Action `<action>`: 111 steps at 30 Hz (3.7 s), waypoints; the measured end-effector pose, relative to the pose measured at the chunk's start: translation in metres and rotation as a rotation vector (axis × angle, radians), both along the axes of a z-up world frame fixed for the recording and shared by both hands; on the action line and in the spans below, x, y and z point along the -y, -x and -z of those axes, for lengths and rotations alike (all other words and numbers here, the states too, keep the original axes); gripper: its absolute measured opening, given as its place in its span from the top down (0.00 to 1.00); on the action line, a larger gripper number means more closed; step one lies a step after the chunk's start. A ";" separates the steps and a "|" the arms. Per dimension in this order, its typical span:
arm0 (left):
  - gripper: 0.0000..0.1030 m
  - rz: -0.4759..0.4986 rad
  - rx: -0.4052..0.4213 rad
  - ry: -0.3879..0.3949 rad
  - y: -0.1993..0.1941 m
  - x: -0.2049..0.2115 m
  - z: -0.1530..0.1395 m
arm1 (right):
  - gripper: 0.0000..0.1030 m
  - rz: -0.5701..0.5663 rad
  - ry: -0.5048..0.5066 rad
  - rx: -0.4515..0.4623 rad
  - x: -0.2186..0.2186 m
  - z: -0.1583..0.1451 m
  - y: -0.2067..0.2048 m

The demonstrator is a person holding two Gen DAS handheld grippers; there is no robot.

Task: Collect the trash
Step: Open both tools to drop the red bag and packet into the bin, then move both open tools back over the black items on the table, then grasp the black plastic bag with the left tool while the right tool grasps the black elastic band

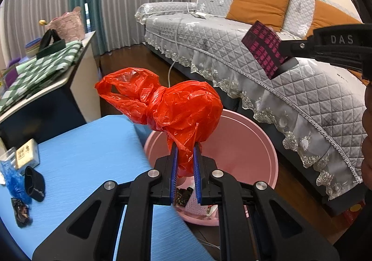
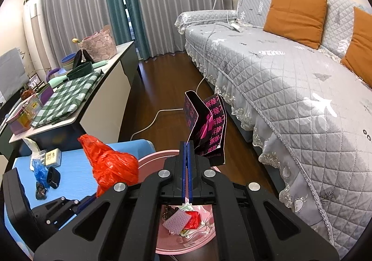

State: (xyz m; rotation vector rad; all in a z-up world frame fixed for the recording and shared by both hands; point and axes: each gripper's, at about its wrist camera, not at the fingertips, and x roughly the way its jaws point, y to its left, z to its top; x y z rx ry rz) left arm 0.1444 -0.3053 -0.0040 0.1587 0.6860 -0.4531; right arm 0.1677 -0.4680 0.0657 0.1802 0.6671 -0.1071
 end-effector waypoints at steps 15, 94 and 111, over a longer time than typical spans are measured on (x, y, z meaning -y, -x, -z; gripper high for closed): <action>0.72 0.007 -0.029 0.016 0.003 -0.009 -0.006 | 0.51 0.018 -0.017 0.006 -0.002 -0.001 -0.003; 0.51 -0.581 -0.202 0.228 0.004 -0.317 0.051 | 0.62 -0.427 -0.011 -0.031 -0.246 0.031 -0.039; 0.65 -0.616 -0.264 0.239 0.017 -0.355 0.052 | 0.45 -0.557 0.051 -0.134 -0.336 0.077 -0.056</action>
